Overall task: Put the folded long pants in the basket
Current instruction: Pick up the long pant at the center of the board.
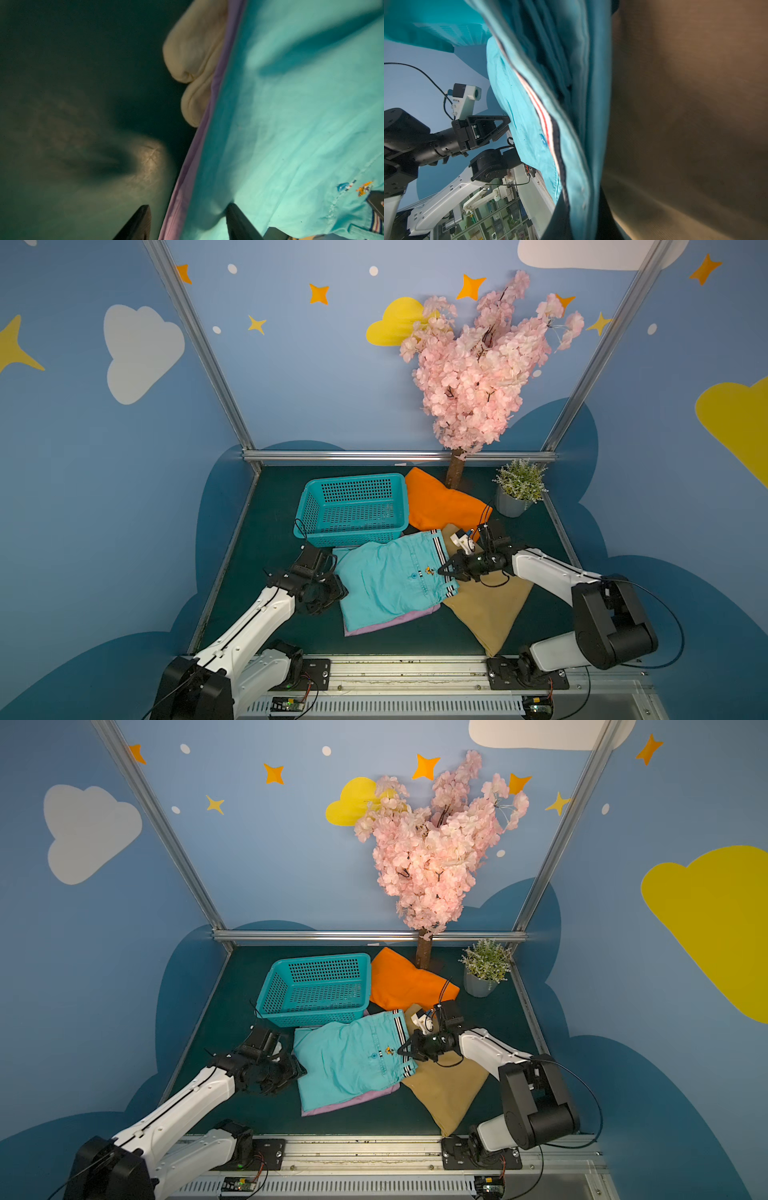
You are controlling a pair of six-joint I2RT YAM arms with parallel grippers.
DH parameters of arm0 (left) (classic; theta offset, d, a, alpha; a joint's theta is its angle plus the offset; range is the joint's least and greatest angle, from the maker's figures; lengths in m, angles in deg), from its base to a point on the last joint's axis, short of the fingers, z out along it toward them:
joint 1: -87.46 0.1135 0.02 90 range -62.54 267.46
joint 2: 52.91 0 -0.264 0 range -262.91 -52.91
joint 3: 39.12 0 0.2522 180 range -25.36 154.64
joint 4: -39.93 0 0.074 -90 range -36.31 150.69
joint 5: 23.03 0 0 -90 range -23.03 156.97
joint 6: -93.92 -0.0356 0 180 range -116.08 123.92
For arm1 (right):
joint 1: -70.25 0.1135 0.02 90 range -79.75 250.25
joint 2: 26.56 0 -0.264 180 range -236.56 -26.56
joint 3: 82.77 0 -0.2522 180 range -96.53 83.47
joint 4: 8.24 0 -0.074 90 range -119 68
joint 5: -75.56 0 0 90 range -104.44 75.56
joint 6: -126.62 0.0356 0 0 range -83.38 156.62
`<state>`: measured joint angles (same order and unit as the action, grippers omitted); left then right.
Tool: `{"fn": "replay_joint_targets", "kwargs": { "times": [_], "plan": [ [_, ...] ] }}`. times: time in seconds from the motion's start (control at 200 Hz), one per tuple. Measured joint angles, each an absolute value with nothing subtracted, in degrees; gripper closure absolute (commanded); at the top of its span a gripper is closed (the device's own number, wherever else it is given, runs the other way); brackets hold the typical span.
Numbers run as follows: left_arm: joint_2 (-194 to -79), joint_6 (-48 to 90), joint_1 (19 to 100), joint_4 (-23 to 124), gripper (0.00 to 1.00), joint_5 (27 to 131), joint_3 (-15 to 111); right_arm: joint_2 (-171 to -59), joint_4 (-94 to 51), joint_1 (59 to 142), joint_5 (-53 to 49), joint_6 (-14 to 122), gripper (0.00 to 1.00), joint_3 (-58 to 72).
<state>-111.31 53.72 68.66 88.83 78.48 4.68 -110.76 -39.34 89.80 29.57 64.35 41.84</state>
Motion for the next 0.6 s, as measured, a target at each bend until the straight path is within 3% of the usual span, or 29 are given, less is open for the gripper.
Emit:
{"fn": "replay_joint_targets", "kwargs": {
  "times": [0.22,0.601],
  "plan": [
    [-111.31,53.26,68.66,83.73,0.58,80.47,4.16,-112.22,-38.75,89.48,30.42,63.54,1.0,41.9],
    [-114.12,51.55,68.66,81.83,0.56,81.8,4.27,-112.9,-38.47,89.43,30.69,63.49,1.0,41.9]
  ]
}}
